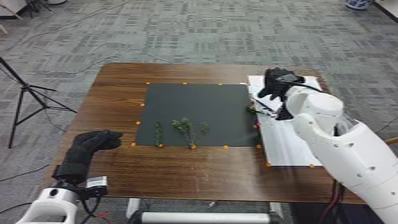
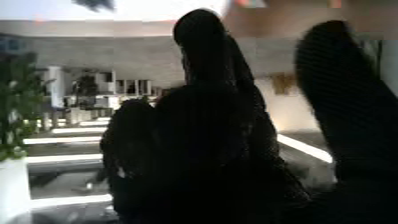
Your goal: Arrange flowers
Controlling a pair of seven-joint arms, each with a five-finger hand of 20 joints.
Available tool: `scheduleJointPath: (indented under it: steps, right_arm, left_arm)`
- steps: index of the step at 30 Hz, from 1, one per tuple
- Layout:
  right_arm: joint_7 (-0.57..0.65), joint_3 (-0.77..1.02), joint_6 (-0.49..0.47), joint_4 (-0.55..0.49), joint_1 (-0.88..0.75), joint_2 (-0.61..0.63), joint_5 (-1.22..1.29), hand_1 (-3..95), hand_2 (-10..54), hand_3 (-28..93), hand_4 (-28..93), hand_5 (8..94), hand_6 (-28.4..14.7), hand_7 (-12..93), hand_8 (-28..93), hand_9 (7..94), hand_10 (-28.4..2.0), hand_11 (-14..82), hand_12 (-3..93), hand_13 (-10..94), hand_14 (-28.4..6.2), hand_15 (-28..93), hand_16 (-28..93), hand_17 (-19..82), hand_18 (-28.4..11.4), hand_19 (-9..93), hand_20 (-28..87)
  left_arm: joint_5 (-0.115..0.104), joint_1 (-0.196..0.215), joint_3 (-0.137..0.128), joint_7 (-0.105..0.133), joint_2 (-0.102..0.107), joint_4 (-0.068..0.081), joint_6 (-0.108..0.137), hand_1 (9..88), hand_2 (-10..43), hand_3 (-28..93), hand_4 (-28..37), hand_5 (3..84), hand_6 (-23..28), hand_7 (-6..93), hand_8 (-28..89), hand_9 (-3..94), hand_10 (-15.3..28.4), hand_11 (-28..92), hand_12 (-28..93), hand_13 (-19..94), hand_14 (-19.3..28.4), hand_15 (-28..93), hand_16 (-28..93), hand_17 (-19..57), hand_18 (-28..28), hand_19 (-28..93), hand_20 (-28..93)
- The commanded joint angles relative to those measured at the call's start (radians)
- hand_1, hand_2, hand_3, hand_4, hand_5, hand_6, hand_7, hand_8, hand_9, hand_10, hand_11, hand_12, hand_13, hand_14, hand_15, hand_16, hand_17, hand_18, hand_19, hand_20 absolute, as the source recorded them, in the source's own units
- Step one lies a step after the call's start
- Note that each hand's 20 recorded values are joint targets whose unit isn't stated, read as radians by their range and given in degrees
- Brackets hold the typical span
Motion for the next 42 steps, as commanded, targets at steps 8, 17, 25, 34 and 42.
scheduleJointPath:
  steps: [8, 17, 25, 34, 42]
  right_arm:
    - [-0.008, -0.028, -0.182, 0.04, -0.045, 0.0, -0.004, 30.3, -9.5, 49, -7, 59.7, -13.6, 8, 0, 73.4, -19.2, 11.9, 19.3, 93, -4.7, 46, 36, 67, -8.0, 92, 46]
    - [0.037, -0.146, -0.004, 0.052, -0.031, 0.019, 0.017, 56.6, -9.5, 43, -8, 73.4, -6.5, 18, 22, 91.7, -13.2, 28.0, 24.6, 94, -3.3, 56, 28, 70, -8.1, 93, 46]
    - [0.084, -0.085, -0.038, 0.053, -0.007, -0.013, 0.143, 65.7, -5.7, 41, -8, 79.7, -3.3, 23, 29, 93.7, -11.4, 36.1, 23.4, 94, -2.7, 62, 22, 74, -8.3, 93, 45]
    - [0.228, 0.055, -0.105, -0.038, -0.006, -0.042, 0.5, 65.2, -2.9, 42, -4, 80.9, -4.5, 22, 30, 93.7, -11.9, 38.3, 22.2, 94, -2.8, 63, 21, 75, -7.6, 93, 45]
    - [0.264, 0.108, -0.091, -0.122, -0.049, -0.046, 0.696, 64.9, -3.2, 43, -5, 81.7, -5.3, 21, 30, 93.7, -12.1, 38.3, 22.0, 94, -3.1, 64, 21, 76, -7.2, 93, 45]
  left_arm:
    - [0.004, 0.0, -0.001, -0.012, -0.007, -0.008, -0.017, 29.2, 10.2, 64, -26.2, 58.7, 1.9, 21.8, -8, 57.3, 15.1, 29, 19, 42, 19.6, 38, 2, 2.9, 16.0, 25, 26]
    - [0.005, 0.002, -0.004, -0.011, -0.01, -0.01, -0.012, 29.2, 10.2, 64, -26.2, 58.6, 1.9, 21.8, -8, 57.2, 15.1, 28, 19, 42, 19.7, 38, 2, 2.8, 16.0, 25, 26]
    - [0.004, 0.005, -0.001, -0.013, -0.014, -0.012, -0.014, 29.3, 10.2, 64, -26.2, 58.6, 2.0, 21.8, -8, 57.4, 15.1, 28, 19, 43, 19.5, 38, 2, 2.8, 16.0, 25, 26]
    - [0.004, 0.0, -0.004, -0.019, -0.005, -0.011, -0.021, 29.3, 10.2, 64, -26.1, 58.6, 2.0, 21.8, -8, 57.3, 15.1, 28, 19, 42, 19.6, 38, 2, 2.8, 16.0, 25, 26]
    - [0.003, 0.005, -0.013, -0.024, 0.001, -0.015, -0.022, 29.3, 10.2, 64, -26.2, 58.5, 2.0, 21.7, -8, 57.2, 15.2, 29, 19, 42, 19.5, 38, 2, 2.8, 16.0, 25, 26]
